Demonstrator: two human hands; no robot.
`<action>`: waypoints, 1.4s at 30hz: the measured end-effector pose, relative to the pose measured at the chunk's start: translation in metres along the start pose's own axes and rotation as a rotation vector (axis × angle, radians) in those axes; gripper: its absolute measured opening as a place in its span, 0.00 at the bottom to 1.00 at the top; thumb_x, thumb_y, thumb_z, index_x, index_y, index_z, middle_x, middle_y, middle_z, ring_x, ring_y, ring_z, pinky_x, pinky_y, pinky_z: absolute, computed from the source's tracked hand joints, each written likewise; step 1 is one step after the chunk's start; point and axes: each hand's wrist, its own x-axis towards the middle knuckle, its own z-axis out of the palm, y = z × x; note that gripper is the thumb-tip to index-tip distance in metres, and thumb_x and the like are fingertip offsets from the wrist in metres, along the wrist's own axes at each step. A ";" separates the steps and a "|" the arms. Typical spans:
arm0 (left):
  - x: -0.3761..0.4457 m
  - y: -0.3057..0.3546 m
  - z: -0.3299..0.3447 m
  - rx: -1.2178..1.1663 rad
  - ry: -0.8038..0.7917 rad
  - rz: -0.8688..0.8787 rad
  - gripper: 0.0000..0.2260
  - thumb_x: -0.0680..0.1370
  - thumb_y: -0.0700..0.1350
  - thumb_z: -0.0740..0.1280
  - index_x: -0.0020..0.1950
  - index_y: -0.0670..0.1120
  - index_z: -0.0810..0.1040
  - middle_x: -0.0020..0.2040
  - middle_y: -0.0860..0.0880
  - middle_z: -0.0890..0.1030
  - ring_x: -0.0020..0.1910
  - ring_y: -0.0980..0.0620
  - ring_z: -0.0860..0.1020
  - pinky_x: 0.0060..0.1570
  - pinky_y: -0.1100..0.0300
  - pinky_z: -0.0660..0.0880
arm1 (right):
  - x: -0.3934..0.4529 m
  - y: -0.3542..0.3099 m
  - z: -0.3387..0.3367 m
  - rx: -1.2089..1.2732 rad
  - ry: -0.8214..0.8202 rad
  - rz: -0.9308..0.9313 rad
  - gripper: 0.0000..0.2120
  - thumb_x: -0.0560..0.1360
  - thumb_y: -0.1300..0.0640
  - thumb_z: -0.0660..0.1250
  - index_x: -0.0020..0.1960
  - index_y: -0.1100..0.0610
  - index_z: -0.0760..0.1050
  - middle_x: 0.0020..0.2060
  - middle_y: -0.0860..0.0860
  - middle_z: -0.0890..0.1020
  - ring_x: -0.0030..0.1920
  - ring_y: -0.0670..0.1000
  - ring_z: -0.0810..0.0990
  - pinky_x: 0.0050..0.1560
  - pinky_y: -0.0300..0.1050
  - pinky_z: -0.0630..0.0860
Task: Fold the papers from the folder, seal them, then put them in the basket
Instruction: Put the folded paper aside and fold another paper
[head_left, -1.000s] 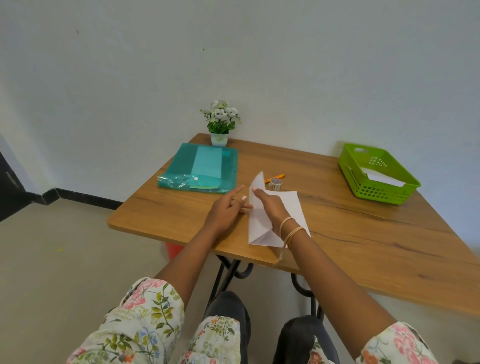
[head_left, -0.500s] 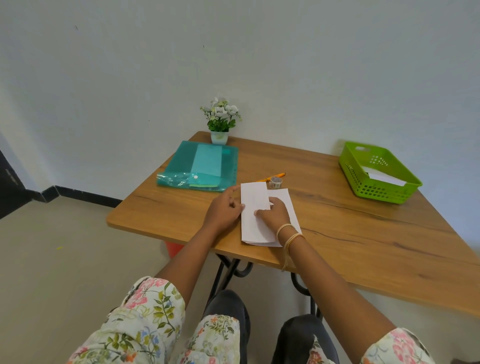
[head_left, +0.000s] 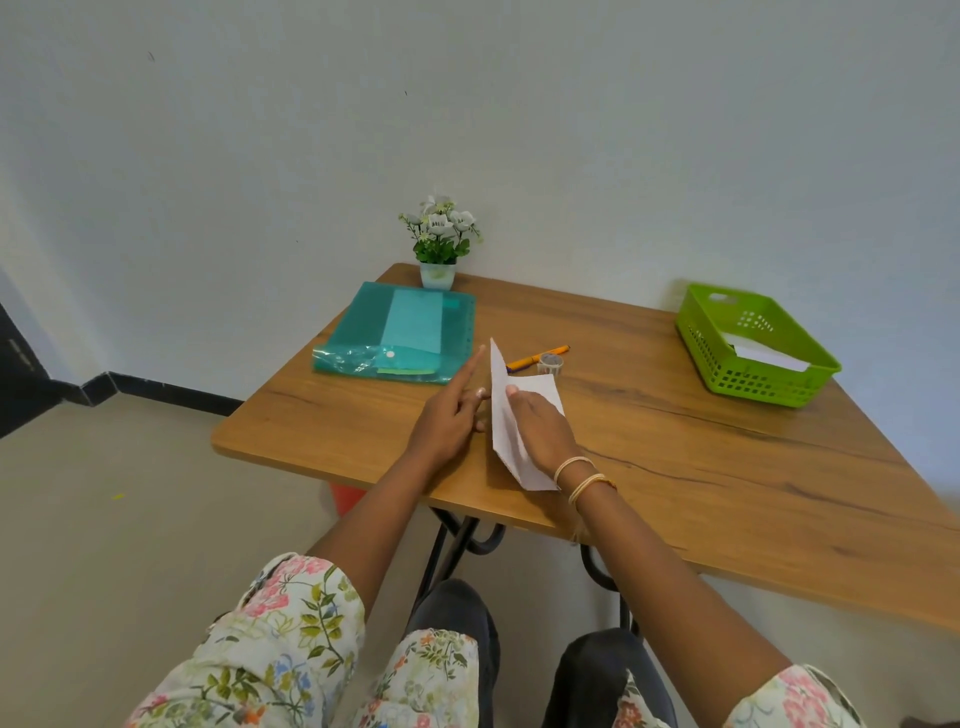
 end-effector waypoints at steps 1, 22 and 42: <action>-0.001 0.002 0.000 0.014 -0.013 0.020 0.25 0.82 0.48 0.58 0.75 0.67 0.54 0.37 0.50 0.78 0.38 0.53 0.78 0.46 0.52 0.79 | 0.002 -0.005 -0.001 0.094 -0.015 0.021 0.27 0.81 0.39 0.50 0.62 0.60 0.74 0.57 0.53 0.78 0.56 0.54 0.76 0.60 0.49 0.69; -0.001 -0.002 0.012 0.671 -0.255 0.204 0.21 0.80 0.55 0.61 0.73 0.58 0.68 0.76 0.55 0.62 0.75 0.55 0.58 0.72 0.49 0.54 | 0.039 0.017 -0.036 -0.541 0.044 0.028 0.21 0.75 0.66 0.59 0.64 0.51 0.76 0.62 0.55 0.78 0.61 0.57 0.76 0.59 0.49 0.75; 0.005 -0.011 0.018 0.890 -0.278 0.033 0.24 0.84 0.52 0.47 0.79 0.50 0.51 0.79 0.52 0.52 0.78 0.54 0.51 0.75 0.51 0.49 | 0.014 0.064 -0.034 -0.821 0.001 0.169 0.30 0.82 0.44 0.44 0.79 0.58 0.44 0.78 0.54 0.46 0.78 0.54 0.46 0.76 0.53 0.47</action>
